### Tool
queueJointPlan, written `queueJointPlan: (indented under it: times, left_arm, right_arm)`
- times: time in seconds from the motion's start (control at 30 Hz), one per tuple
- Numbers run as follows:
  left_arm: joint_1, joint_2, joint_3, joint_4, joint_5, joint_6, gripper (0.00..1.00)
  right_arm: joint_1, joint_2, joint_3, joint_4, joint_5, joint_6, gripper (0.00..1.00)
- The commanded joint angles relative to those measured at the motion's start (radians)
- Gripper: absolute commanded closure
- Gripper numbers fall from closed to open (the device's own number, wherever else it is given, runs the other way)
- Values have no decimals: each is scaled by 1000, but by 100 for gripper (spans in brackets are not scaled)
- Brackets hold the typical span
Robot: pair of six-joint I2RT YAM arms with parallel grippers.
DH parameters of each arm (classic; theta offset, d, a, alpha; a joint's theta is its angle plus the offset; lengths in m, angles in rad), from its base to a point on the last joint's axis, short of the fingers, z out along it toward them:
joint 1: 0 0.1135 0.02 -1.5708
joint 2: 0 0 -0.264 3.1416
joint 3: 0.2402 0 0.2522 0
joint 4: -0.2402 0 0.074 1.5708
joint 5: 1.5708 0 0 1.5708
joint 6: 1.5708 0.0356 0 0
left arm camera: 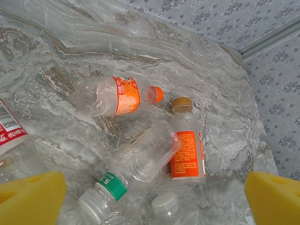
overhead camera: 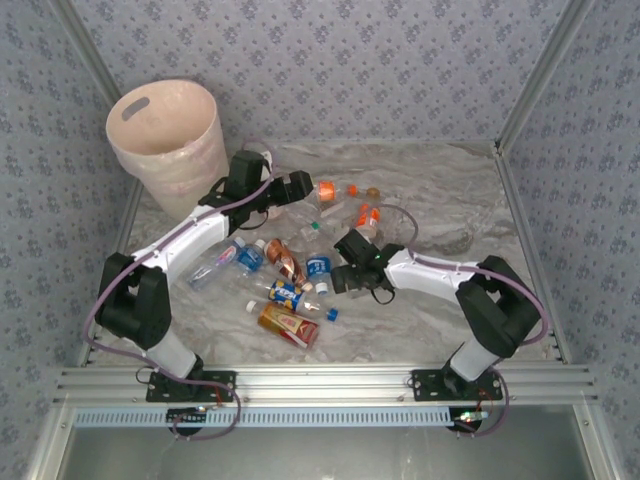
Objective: Put the plastic bottles in the bin
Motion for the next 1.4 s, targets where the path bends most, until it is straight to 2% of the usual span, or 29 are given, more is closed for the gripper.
queueJointPlan:
  times: [0.0,0.17,0.33,0.47,0.67,0.8,0.9,1.0,1.1,1.13,1.37]
  left_arm:
    - [1,-19,23,-34,56,24,2]
    - [-3,-14,47,-53,133,48,2]
    - [-36,-18,57,-63,214,52,2]
    - [-80,-43,15,17,296,42,2]
    - [-109,-53,-67,83,249,-11,2]
    - [-118,-38,-75,158,322,-29,2]
    - [-144,-35,-47,136,319,20,3]
    - [-169,-31,-34,111,309,67,9]
    - [-175,-19,-20,79,277,77,27]
    - [-176,-15,-20,76,266,76,30]
    - [-174,30,29,47,300,98,41]
  right_arm:
    - [13,-84,-19,19,55,-37,22]
    - [13,-257,-94,147,56,-142,25]
    - [-4,-383,-183,374,-28,-234,26]
    - [-28,-387,-194,483,-83,-229,26]
    - [-36,-377,-212,647,-110,-213,26]
    - [-35,-356,-198,678,-142,-233,26]
    - [-37,-337,-181,683,-150,-235,25]
    - [-38,-321,-163,686,-150,-233,25]
    - [-40,-313,-153,691,-156,-236,25]
    - [-41,-312,-153,693,-156,-236,25]
    - [-56,-325,-152,677,-234,-249,19]
